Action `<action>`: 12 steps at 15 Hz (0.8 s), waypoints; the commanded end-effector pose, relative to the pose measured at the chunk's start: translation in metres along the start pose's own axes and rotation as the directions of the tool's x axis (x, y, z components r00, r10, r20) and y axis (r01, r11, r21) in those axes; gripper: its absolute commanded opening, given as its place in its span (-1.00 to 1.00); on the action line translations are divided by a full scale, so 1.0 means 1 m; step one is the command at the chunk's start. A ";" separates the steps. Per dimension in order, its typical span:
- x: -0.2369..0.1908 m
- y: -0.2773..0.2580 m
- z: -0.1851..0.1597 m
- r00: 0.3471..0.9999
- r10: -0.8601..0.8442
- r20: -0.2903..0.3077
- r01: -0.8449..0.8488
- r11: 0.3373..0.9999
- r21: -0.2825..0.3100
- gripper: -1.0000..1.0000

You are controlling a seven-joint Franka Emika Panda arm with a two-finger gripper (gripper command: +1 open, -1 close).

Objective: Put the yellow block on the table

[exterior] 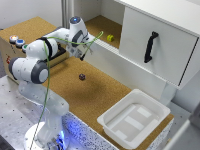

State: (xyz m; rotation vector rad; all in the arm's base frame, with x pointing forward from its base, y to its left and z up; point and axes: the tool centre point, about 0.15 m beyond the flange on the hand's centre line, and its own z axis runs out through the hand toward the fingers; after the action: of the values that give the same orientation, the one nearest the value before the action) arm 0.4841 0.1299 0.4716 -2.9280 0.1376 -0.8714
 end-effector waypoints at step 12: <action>0.164 0.026 0.093 0.962 -0.198 0.190 0.207 0.978 -0.027 1.00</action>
State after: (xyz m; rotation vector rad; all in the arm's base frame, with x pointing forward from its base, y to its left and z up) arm 0.6155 0.0903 0.4886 -2.9691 -0.0415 -0.7792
